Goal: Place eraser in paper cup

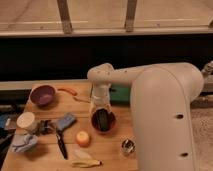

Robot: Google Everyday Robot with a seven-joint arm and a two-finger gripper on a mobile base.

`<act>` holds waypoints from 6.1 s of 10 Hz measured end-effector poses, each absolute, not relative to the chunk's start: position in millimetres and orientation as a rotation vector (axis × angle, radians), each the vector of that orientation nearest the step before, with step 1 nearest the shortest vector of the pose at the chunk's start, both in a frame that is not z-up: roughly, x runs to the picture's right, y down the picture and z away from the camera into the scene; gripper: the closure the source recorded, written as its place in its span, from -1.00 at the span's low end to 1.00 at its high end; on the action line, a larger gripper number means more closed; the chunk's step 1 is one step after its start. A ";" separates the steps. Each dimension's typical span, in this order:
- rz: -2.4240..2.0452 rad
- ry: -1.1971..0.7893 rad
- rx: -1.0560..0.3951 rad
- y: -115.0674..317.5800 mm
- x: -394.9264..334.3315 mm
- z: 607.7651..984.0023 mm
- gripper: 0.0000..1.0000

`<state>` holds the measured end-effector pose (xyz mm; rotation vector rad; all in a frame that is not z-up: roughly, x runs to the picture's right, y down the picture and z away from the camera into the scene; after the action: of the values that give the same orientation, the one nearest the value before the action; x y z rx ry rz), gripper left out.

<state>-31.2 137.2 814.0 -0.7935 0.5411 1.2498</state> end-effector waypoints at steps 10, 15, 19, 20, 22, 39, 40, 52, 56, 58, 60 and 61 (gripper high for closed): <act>1.298 0.494 -0.709 110.2 -20.4 790.4 1.00; 1.330 0.380 -0.526 6.4 -19.8 725.0 1.00; 1.245 0.257 -0.482 -64.0 -83.0 715.0 1.00; 1.224 0.238 -0.487 -69.4 -99.3 717.0 1.00; 1.214 0.228 -0.487 -74.6 -107.5 718.5 1.00; 0.804 -0.073 -0.625 -40.8 -312.2 701.5 1.00; 0.755 -0.127 -0.643 -32.3 -320.3 688.2 1.00; 0.526 -0.376 -0.851 35.7 -388.2 674.0 1.00; 0.456 -0.442 -0.925 58.3 -423.7 668.8 1.00; 0.429 -0.449 -0.942 64.7 -432.7 666.6 1.00; 0.424 -0.448 -0.950 66.9 -431.4 670.8 1.00; 0.424 -0.441 -0.950 66.5 -427.3 675.4 0.89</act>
<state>-427.3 66.5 675.4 -0.9504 -0.4412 0.4242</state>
